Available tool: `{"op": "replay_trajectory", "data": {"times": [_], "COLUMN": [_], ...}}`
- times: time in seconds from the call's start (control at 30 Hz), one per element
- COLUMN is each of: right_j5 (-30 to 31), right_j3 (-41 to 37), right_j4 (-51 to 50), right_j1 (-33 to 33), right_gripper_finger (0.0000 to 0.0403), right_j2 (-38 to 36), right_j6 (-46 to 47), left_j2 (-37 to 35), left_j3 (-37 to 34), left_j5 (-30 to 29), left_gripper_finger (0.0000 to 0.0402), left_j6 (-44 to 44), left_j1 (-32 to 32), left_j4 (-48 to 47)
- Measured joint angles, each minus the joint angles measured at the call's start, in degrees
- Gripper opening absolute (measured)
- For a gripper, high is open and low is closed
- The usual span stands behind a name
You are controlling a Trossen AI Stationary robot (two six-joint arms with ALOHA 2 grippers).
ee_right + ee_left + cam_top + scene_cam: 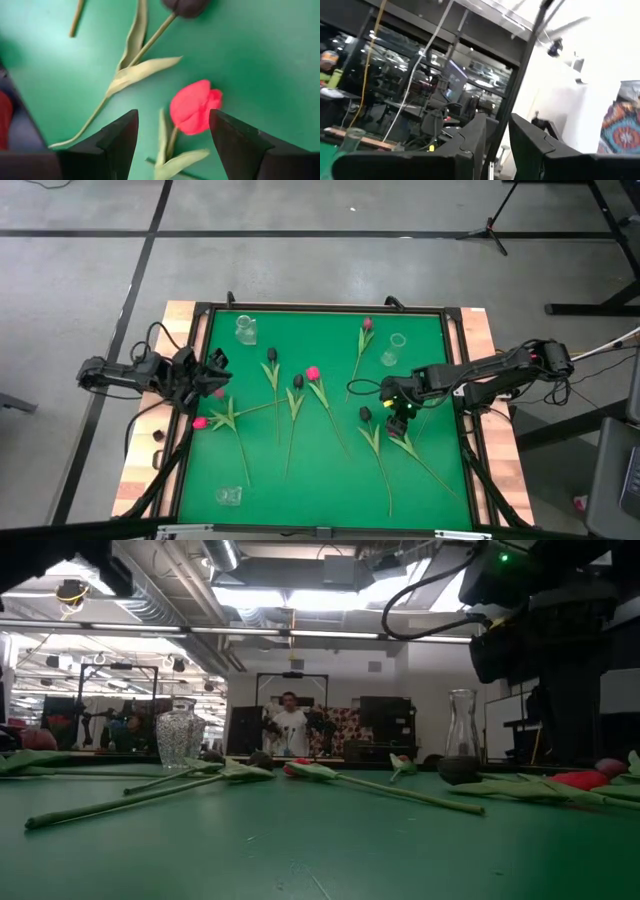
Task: Sort flowers into vase by color
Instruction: Put the bottom black flower into the top right transparent vase
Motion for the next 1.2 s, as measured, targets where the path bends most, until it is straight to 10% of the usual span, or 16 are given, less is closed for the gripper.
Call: {"op": "replay_trajectory", "data": {"times": [0.4, 0.8, 1.2], "right_j5": [7.38, 35.58, 35.01], "right_j3": [9.25, 12.99, 12.98], "right_j4": [-0.1, -7.44, -2.65], "right_j1": [0.72, 14.16, 16.9], "right_gripper_finger": [0.0243, 0.0243, 0.0243], "right_j2": [-0.04, 1.82, 15.41], "right_j6": [-1.24, 15.6, 18.87], "left_j2": [22.72, 32.46, 32.51], "left_j3": [13.49, 30.3, 30.66], "left_j5": [0.13, -10.62, -15.26], "left_gripper_finger": [0.0144, 0.0146, 0.0146], "left_j6": [0.19, -0.19, -5.84], "left_j1": [-3.39, -4.58, -4.58], "left_j4": [-0.07, -26.33, -33.79]}}
